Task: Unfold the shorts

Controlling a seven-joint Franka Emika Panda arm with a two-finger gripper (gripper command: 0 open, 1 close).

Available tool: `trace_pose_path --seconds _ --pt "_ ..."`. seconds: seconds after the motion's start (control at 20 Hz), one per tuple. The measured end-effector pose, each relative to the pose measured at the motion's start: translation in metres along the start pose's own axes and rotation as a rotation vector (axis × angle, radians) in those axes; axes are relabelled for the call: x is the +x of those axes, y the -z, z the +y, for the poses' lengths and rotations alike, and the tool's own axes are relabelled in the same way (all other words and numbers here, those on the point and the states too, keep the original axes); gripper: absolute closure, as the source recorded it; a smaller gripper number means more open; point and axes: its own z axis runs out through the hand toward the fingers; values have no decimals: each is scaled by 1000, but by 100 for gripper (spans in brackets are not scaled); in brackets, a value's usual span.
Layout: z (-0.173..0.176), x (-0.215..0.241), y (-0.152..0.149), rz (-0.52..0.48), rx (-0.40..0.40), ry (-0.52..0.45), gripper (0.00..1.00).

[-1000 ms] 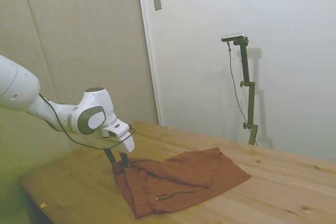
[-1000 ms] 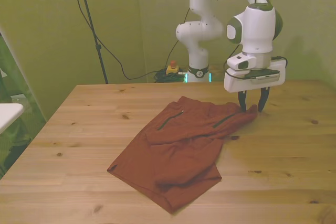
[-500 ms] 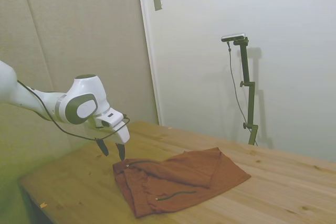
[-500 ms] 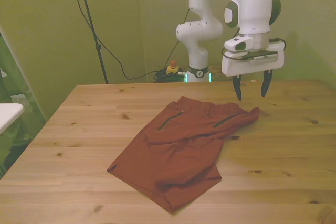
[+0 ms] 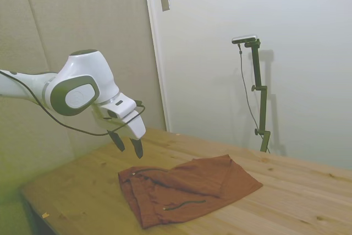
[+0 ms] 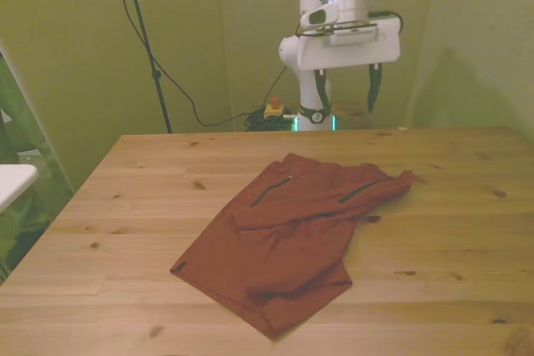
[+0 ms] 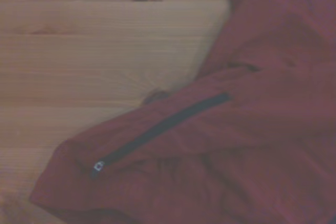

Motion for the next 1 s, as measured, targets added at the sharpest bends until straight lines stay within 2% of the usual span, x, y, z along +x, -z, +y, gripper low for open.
trace_pose_path --seconds 0.3,0.55,0.75,1.0 --pt "43 -3 6 11 0 -67 0" --pt "46 8 8 51 23 -96 0" --pt "56 51 2 134 61 -203 0" --pt "76 114 -30 187 89 -383 0"
